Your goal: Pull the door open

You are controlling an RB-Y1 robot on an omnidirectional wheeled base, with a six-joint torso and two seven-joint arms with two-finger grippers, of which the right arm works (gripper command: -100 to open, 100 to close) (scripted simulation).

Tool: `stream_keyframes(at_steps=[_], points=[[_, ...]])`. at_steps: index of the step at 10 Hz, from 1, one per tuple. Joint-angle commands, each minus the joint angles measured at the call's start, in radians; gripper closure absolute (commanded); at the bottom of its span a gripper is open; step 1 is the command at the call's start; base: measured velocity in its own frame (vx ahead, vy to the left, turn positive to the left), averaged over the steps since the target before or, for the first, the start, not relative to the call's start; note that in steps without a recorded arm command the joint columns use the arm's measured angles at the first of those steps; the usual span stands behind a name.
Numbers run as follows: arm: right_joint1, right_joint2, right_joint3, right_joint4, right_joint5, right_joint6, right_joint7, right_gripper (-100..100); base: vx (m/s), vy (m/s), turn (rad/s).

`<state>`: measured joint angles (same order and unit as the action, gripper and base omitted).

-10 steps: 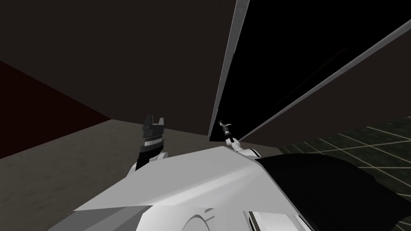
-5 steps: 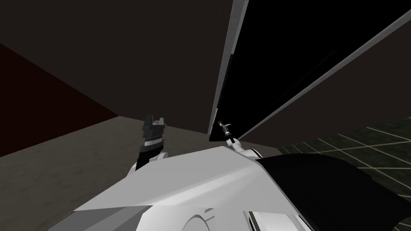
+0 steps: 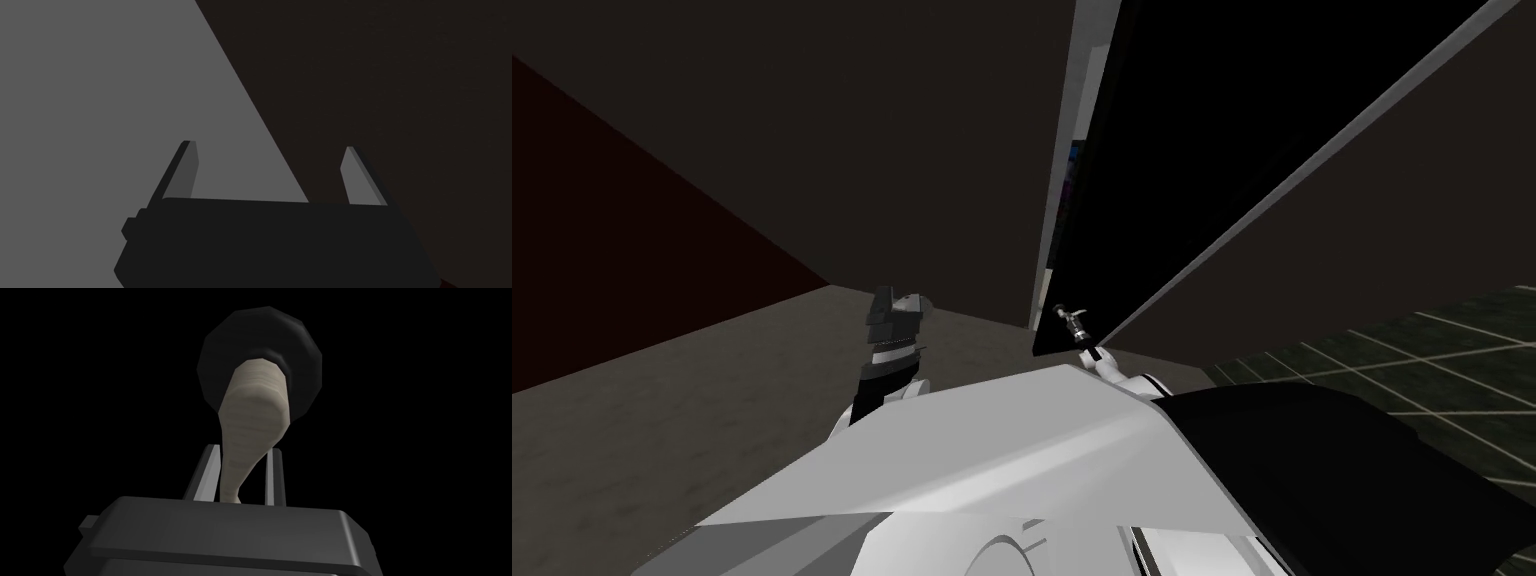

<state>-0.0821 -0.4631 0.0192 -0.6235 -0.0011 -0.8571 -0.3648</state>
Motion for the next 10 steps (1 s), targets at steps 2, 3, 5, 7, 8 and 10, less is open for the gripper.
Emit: stream_keyframes(at_steps=[2,3,5,7,8,10], points=[[0.033,-0.031,0.018,-0.002,0.011,-0.055,-0.034,100,-0.186,-0.060,0.146],[0.040,-0.037,0.022,-0.003,0.013,-0.066,-0.041,100,-0.211,-0.078,0.110],[0.066,-0.062,0.037,-0.004,0.021,-0.110,-0.068,100,-0.179,-0.077,0.122],[0.086,-0.081,0.048,-0.006,0.027,-0.143,-0.088,100,-0.196,-0.083,0.112],[0.078,-0.074,0.046,-0.002,0.026,-0.130,-0.083,100,-0.090,-0.023,0.012],[0.103,-0.090,0.055,0.007,0.030,-0.175,-0.099,100,-0.184,-0.078,0.159]])
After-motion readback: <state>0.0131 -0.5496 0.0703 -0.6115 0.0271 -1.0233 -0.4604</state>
